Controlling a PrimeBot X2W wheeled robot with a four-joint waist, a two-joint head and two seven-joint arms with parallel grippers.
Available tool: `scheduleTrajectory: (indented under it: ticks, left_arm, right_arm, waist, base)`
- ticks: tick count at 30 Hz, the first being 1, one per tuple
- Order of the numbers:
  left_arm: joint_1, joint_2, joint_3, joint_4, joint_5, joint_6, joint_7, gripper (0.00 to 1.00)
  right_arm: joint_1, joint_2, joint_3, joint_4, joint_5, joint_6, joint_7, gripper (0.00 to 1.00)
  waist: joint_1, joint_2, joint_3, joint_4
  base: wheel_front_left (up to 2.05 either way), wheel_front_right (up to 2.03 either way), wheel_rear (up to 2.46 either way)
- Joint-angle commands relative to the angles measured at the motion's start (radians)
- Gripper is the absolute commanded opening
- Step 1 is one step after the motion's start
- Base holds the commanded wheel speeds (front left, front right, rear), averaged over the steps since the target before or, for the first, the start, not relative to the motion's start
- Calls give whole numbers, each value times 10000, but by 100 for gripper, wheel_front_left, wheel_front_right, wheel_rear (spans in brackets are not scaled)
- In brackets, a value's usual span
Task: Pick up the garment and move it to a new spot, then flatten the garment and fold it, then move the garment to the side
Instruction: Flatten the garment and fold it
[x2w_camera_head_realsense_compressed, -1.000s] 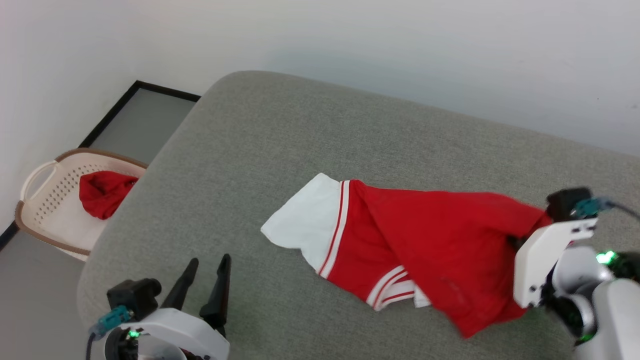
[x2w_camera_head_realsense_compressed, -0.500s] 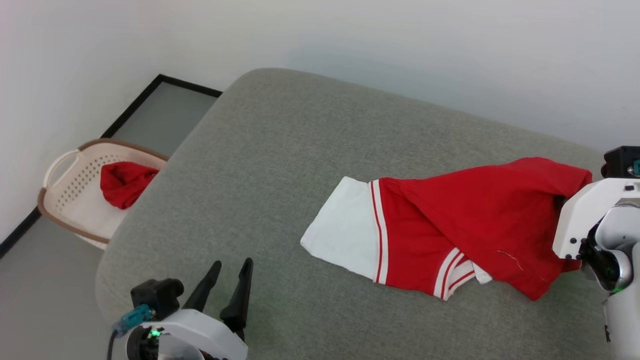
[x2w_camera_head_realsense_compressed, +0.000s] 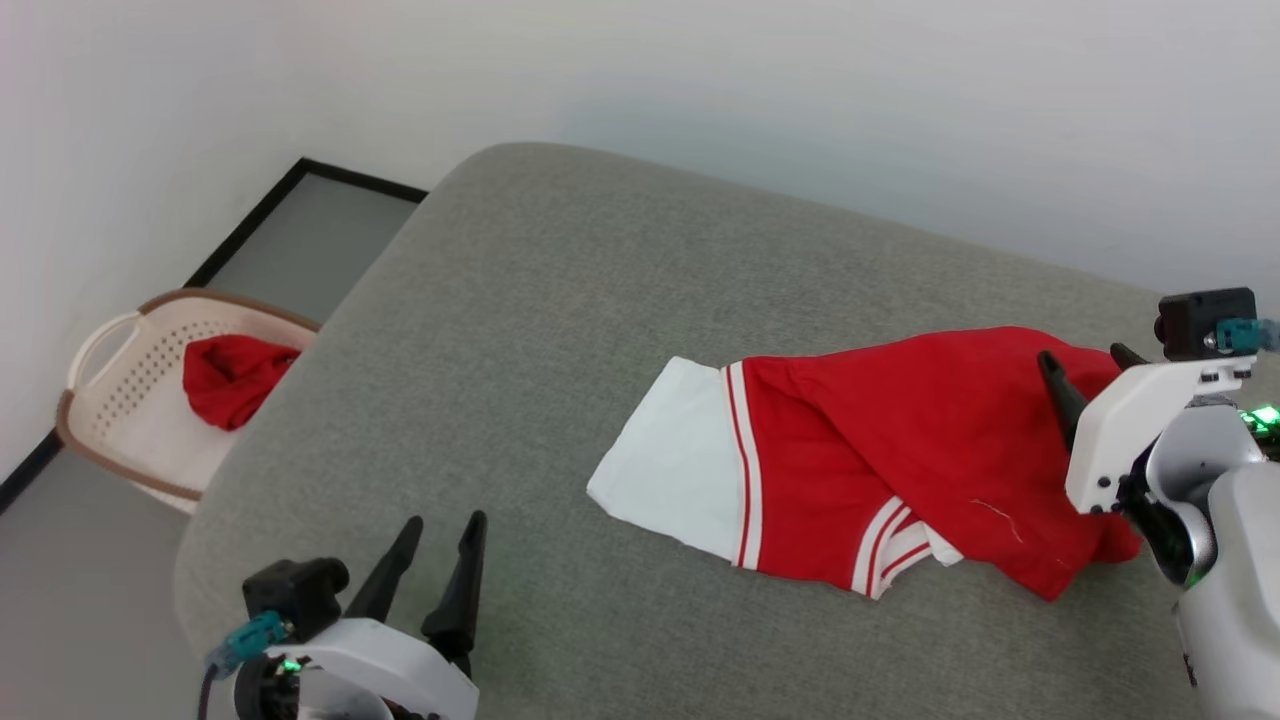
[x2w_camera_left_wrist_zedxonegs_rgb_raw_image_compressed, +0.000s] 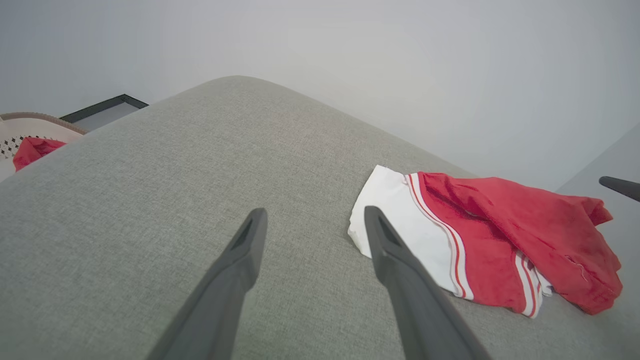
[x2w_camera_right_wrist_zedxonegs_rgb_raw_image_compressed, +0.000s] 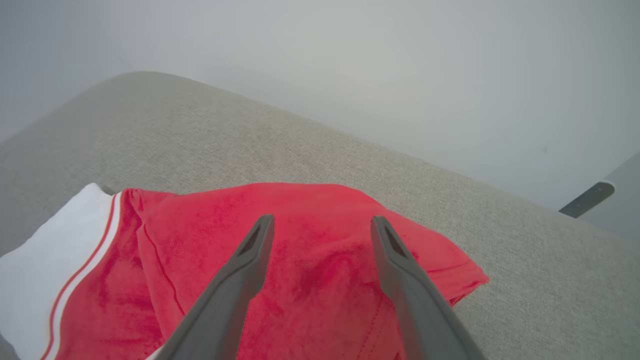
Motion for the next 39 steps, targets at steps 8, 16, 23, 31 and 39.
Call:
scheduleTrajectory:
  ticks: [8, 16, 23, 31, 39]
  left_arm:
    - [127, 245, 160, -157, 16, 167, -47, 100]
    - [198, 313, 178, -350, -20, 279, -24, 100]
    - [241, 345, 182, -413, -91, 355, 31, 100]
    - [163, 286, 44, -344, -117, 305, 107, 100]
    - [56, 213, -121, -191, -157, 205, 161, 100]
  right_arm:
    - [1802, -129, 636, -1758, 743, -1, -644, 100]
    - [3686, 308, 523, -3333, 504, -1, -288, 100]
    - [4597, 827, 168, -4236, -35, -2, 506, 100]
    - [4269, 1140, -517, -4474, -555, -2, 2454, 100]
    - [3464, 1399, -1451, -4077, -793, -2, 3781, 100]
  waist:
    - [0, 0, -223, -430]
    - [0, 0, -117, -489]
    - [0, 0, -60, -531]
    - [0, 0, -93, -439]
    - [0, 0, -11, -151]
  base:
    - [0, 0, 0]
    - [0, 0, 0]
    - [0, 0, 0]
    - [0, 0, 0]
    - [0, 0, 0]
